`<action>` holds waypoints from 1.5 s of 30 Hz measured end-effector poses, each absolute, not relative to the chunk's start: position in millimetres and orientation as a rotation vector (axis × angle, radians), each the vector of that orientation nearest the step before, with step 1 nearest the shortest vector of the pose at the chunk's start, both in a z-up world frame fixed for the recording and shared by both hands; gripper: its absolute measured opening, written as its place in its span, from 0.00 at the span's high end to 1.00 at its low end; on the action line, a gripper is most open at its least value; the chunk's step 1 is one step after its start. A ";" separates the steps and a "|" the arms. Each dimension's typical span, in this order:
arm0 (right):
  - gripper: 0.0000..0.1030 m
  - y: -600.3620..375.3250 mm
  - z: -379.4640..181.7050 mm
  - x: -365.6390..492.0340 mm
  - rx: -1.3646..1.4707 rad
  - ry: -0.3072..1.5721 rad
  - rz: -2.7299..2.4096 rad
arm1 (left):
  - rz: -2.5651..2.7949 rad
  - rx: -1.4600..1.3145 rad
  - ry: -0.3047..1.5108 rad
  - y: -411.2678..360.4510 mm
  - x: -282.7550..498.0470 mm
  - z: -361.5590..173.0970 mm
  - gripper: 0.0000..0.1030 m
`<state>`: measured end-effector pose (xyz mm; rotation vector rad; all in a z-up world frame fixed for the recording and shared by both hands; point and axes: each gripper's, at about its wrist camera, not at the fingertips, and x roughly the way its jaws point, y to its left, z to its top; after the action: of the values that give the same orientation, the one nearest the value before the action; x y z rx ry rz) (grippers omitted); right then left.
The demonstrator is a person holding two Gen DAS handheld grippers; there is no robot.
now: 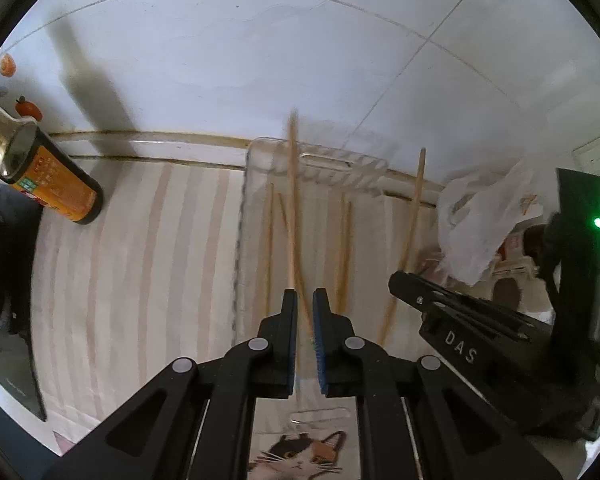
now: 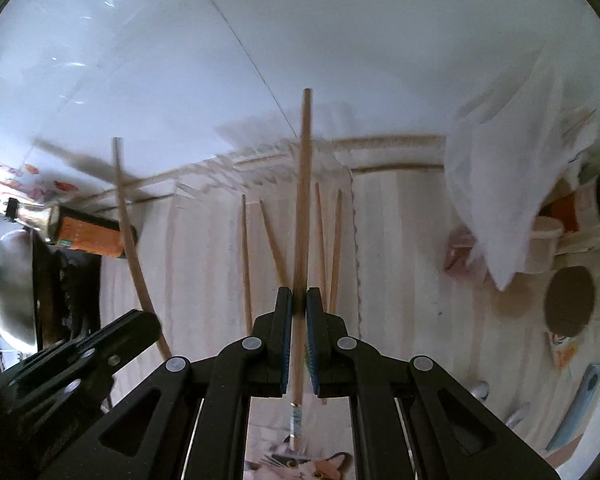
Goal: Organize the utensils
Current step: 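Carry both chopsticks into the clear rack and release them, then move both tools back toward the spoons on the counter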
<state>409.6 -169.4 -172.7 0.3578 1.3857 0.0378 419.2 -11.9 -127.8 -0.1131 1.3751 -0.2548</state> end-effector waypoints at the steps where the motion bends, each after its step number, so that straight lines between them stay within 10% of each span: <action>1: 0.92 -170.2 -177.1 409.6 0.361 1.399 0.033 | -0.239 -0.091 1.376 -11.5 418.0 -128.8 0.94; 3: 0.91 -172.8 -179.1 406.0 0.351 1.399 0.020 | -0.214 -0.048 1.357 -9.8 413.1 -128.1 0.88; 7: 0.76 -177.4 -170.8 392.3 0.331 1.377 -0.004 | -0.138 0.011 1.284 -0.8 400.1 -121.3 0.40; 15: 0.44 -197.6 -140.4 331.6 0.305 1.251 -0.110 | -0.022 0.117 1.040 19.3 366.3 -99.7 0.00; 21: 0.17 -221.9 -128.9 271.7 0.356 1.108 -0.193 | -0.020 0.139 1.008 21.8 341.1 -97.8 0.00; 32: 0.15 -287.6 -128.6 155.3 0.410 1.019 -0.340 | -0.033 0.140 0.988 -7.0 275.1 -102.0 0.00; 39: 0.59 -344.0 -178.3 105.4 0.517 1.152 -0.364 | -0.158 0.137 1.218 -81.7 226.1 -165.3 0.02; 45: 0.61 -378.1 -222.9 78.0 0.576 1.218 -0.359 | -0.289 0.142 1.517 -150.7 198.9 -246.5 0.42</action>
<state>78.0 -378.1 -222.9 0.5757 1.2177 -0.3586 198.9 -150.7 -246.5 0.1421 1.5172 -0.2891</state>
